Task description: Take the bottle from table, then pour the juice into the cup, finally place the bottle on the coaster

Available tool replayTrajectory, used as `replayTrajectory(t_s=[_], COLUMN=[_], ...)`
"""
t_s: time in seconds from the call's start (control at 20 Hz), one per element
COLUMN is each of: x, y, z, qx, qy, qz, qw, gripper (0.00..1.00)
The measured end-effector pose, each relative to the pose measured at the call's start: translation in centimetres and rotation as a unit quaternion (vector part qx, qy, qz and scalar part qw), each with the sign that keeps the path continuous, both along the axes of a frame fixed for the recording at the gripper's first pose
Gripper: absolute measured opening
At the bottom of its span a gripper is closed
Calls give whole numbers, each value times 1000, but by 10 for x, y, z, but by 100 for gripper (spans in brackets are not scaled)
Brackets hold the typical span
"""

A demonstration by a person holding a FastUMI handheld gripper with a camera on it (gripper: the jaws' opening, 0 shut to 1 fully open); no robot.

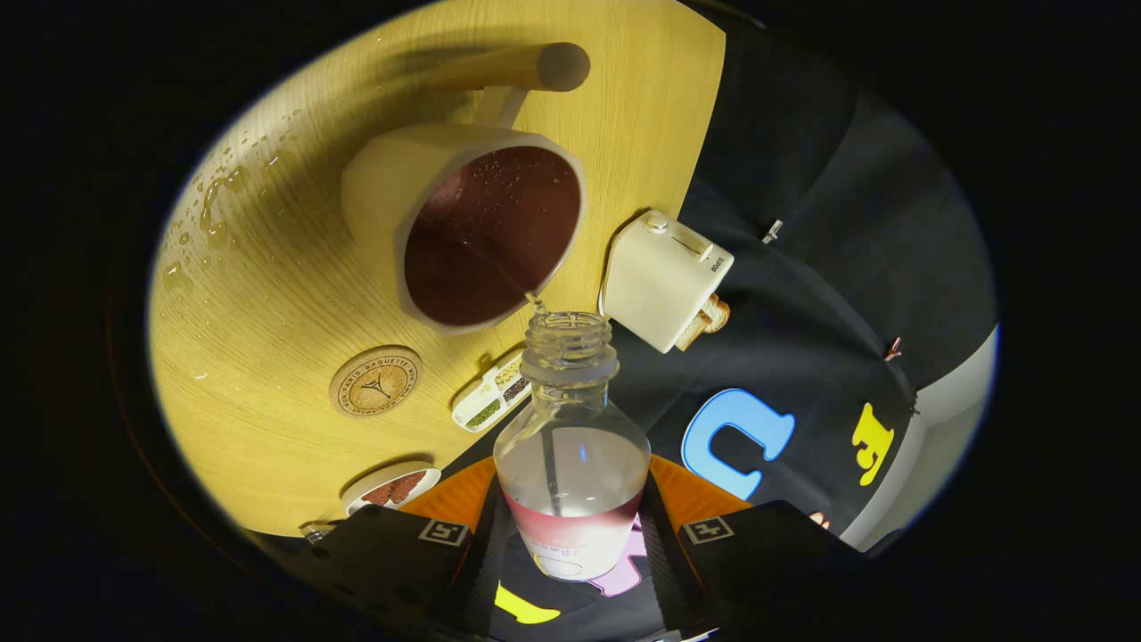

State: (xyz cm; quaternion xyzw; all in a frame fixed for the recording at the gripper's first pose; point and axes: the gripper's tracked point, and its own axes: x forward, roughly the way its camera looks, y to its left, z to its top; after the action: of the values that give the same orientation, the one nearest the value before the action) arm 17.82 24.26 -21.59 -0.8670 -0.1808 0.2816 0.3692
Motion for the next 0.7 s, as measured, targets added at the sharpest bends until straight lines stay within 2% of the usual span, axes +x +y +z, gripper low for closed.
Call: replayTrajectory(t_s=[0.15, 0.7], x=[-2, 1], y=[6, 20], z=[2, 17], qx=[-11, -19], qy=[-6, -26], qz=[17, 38], qw=[1000, 999], gripper=[71, 71])
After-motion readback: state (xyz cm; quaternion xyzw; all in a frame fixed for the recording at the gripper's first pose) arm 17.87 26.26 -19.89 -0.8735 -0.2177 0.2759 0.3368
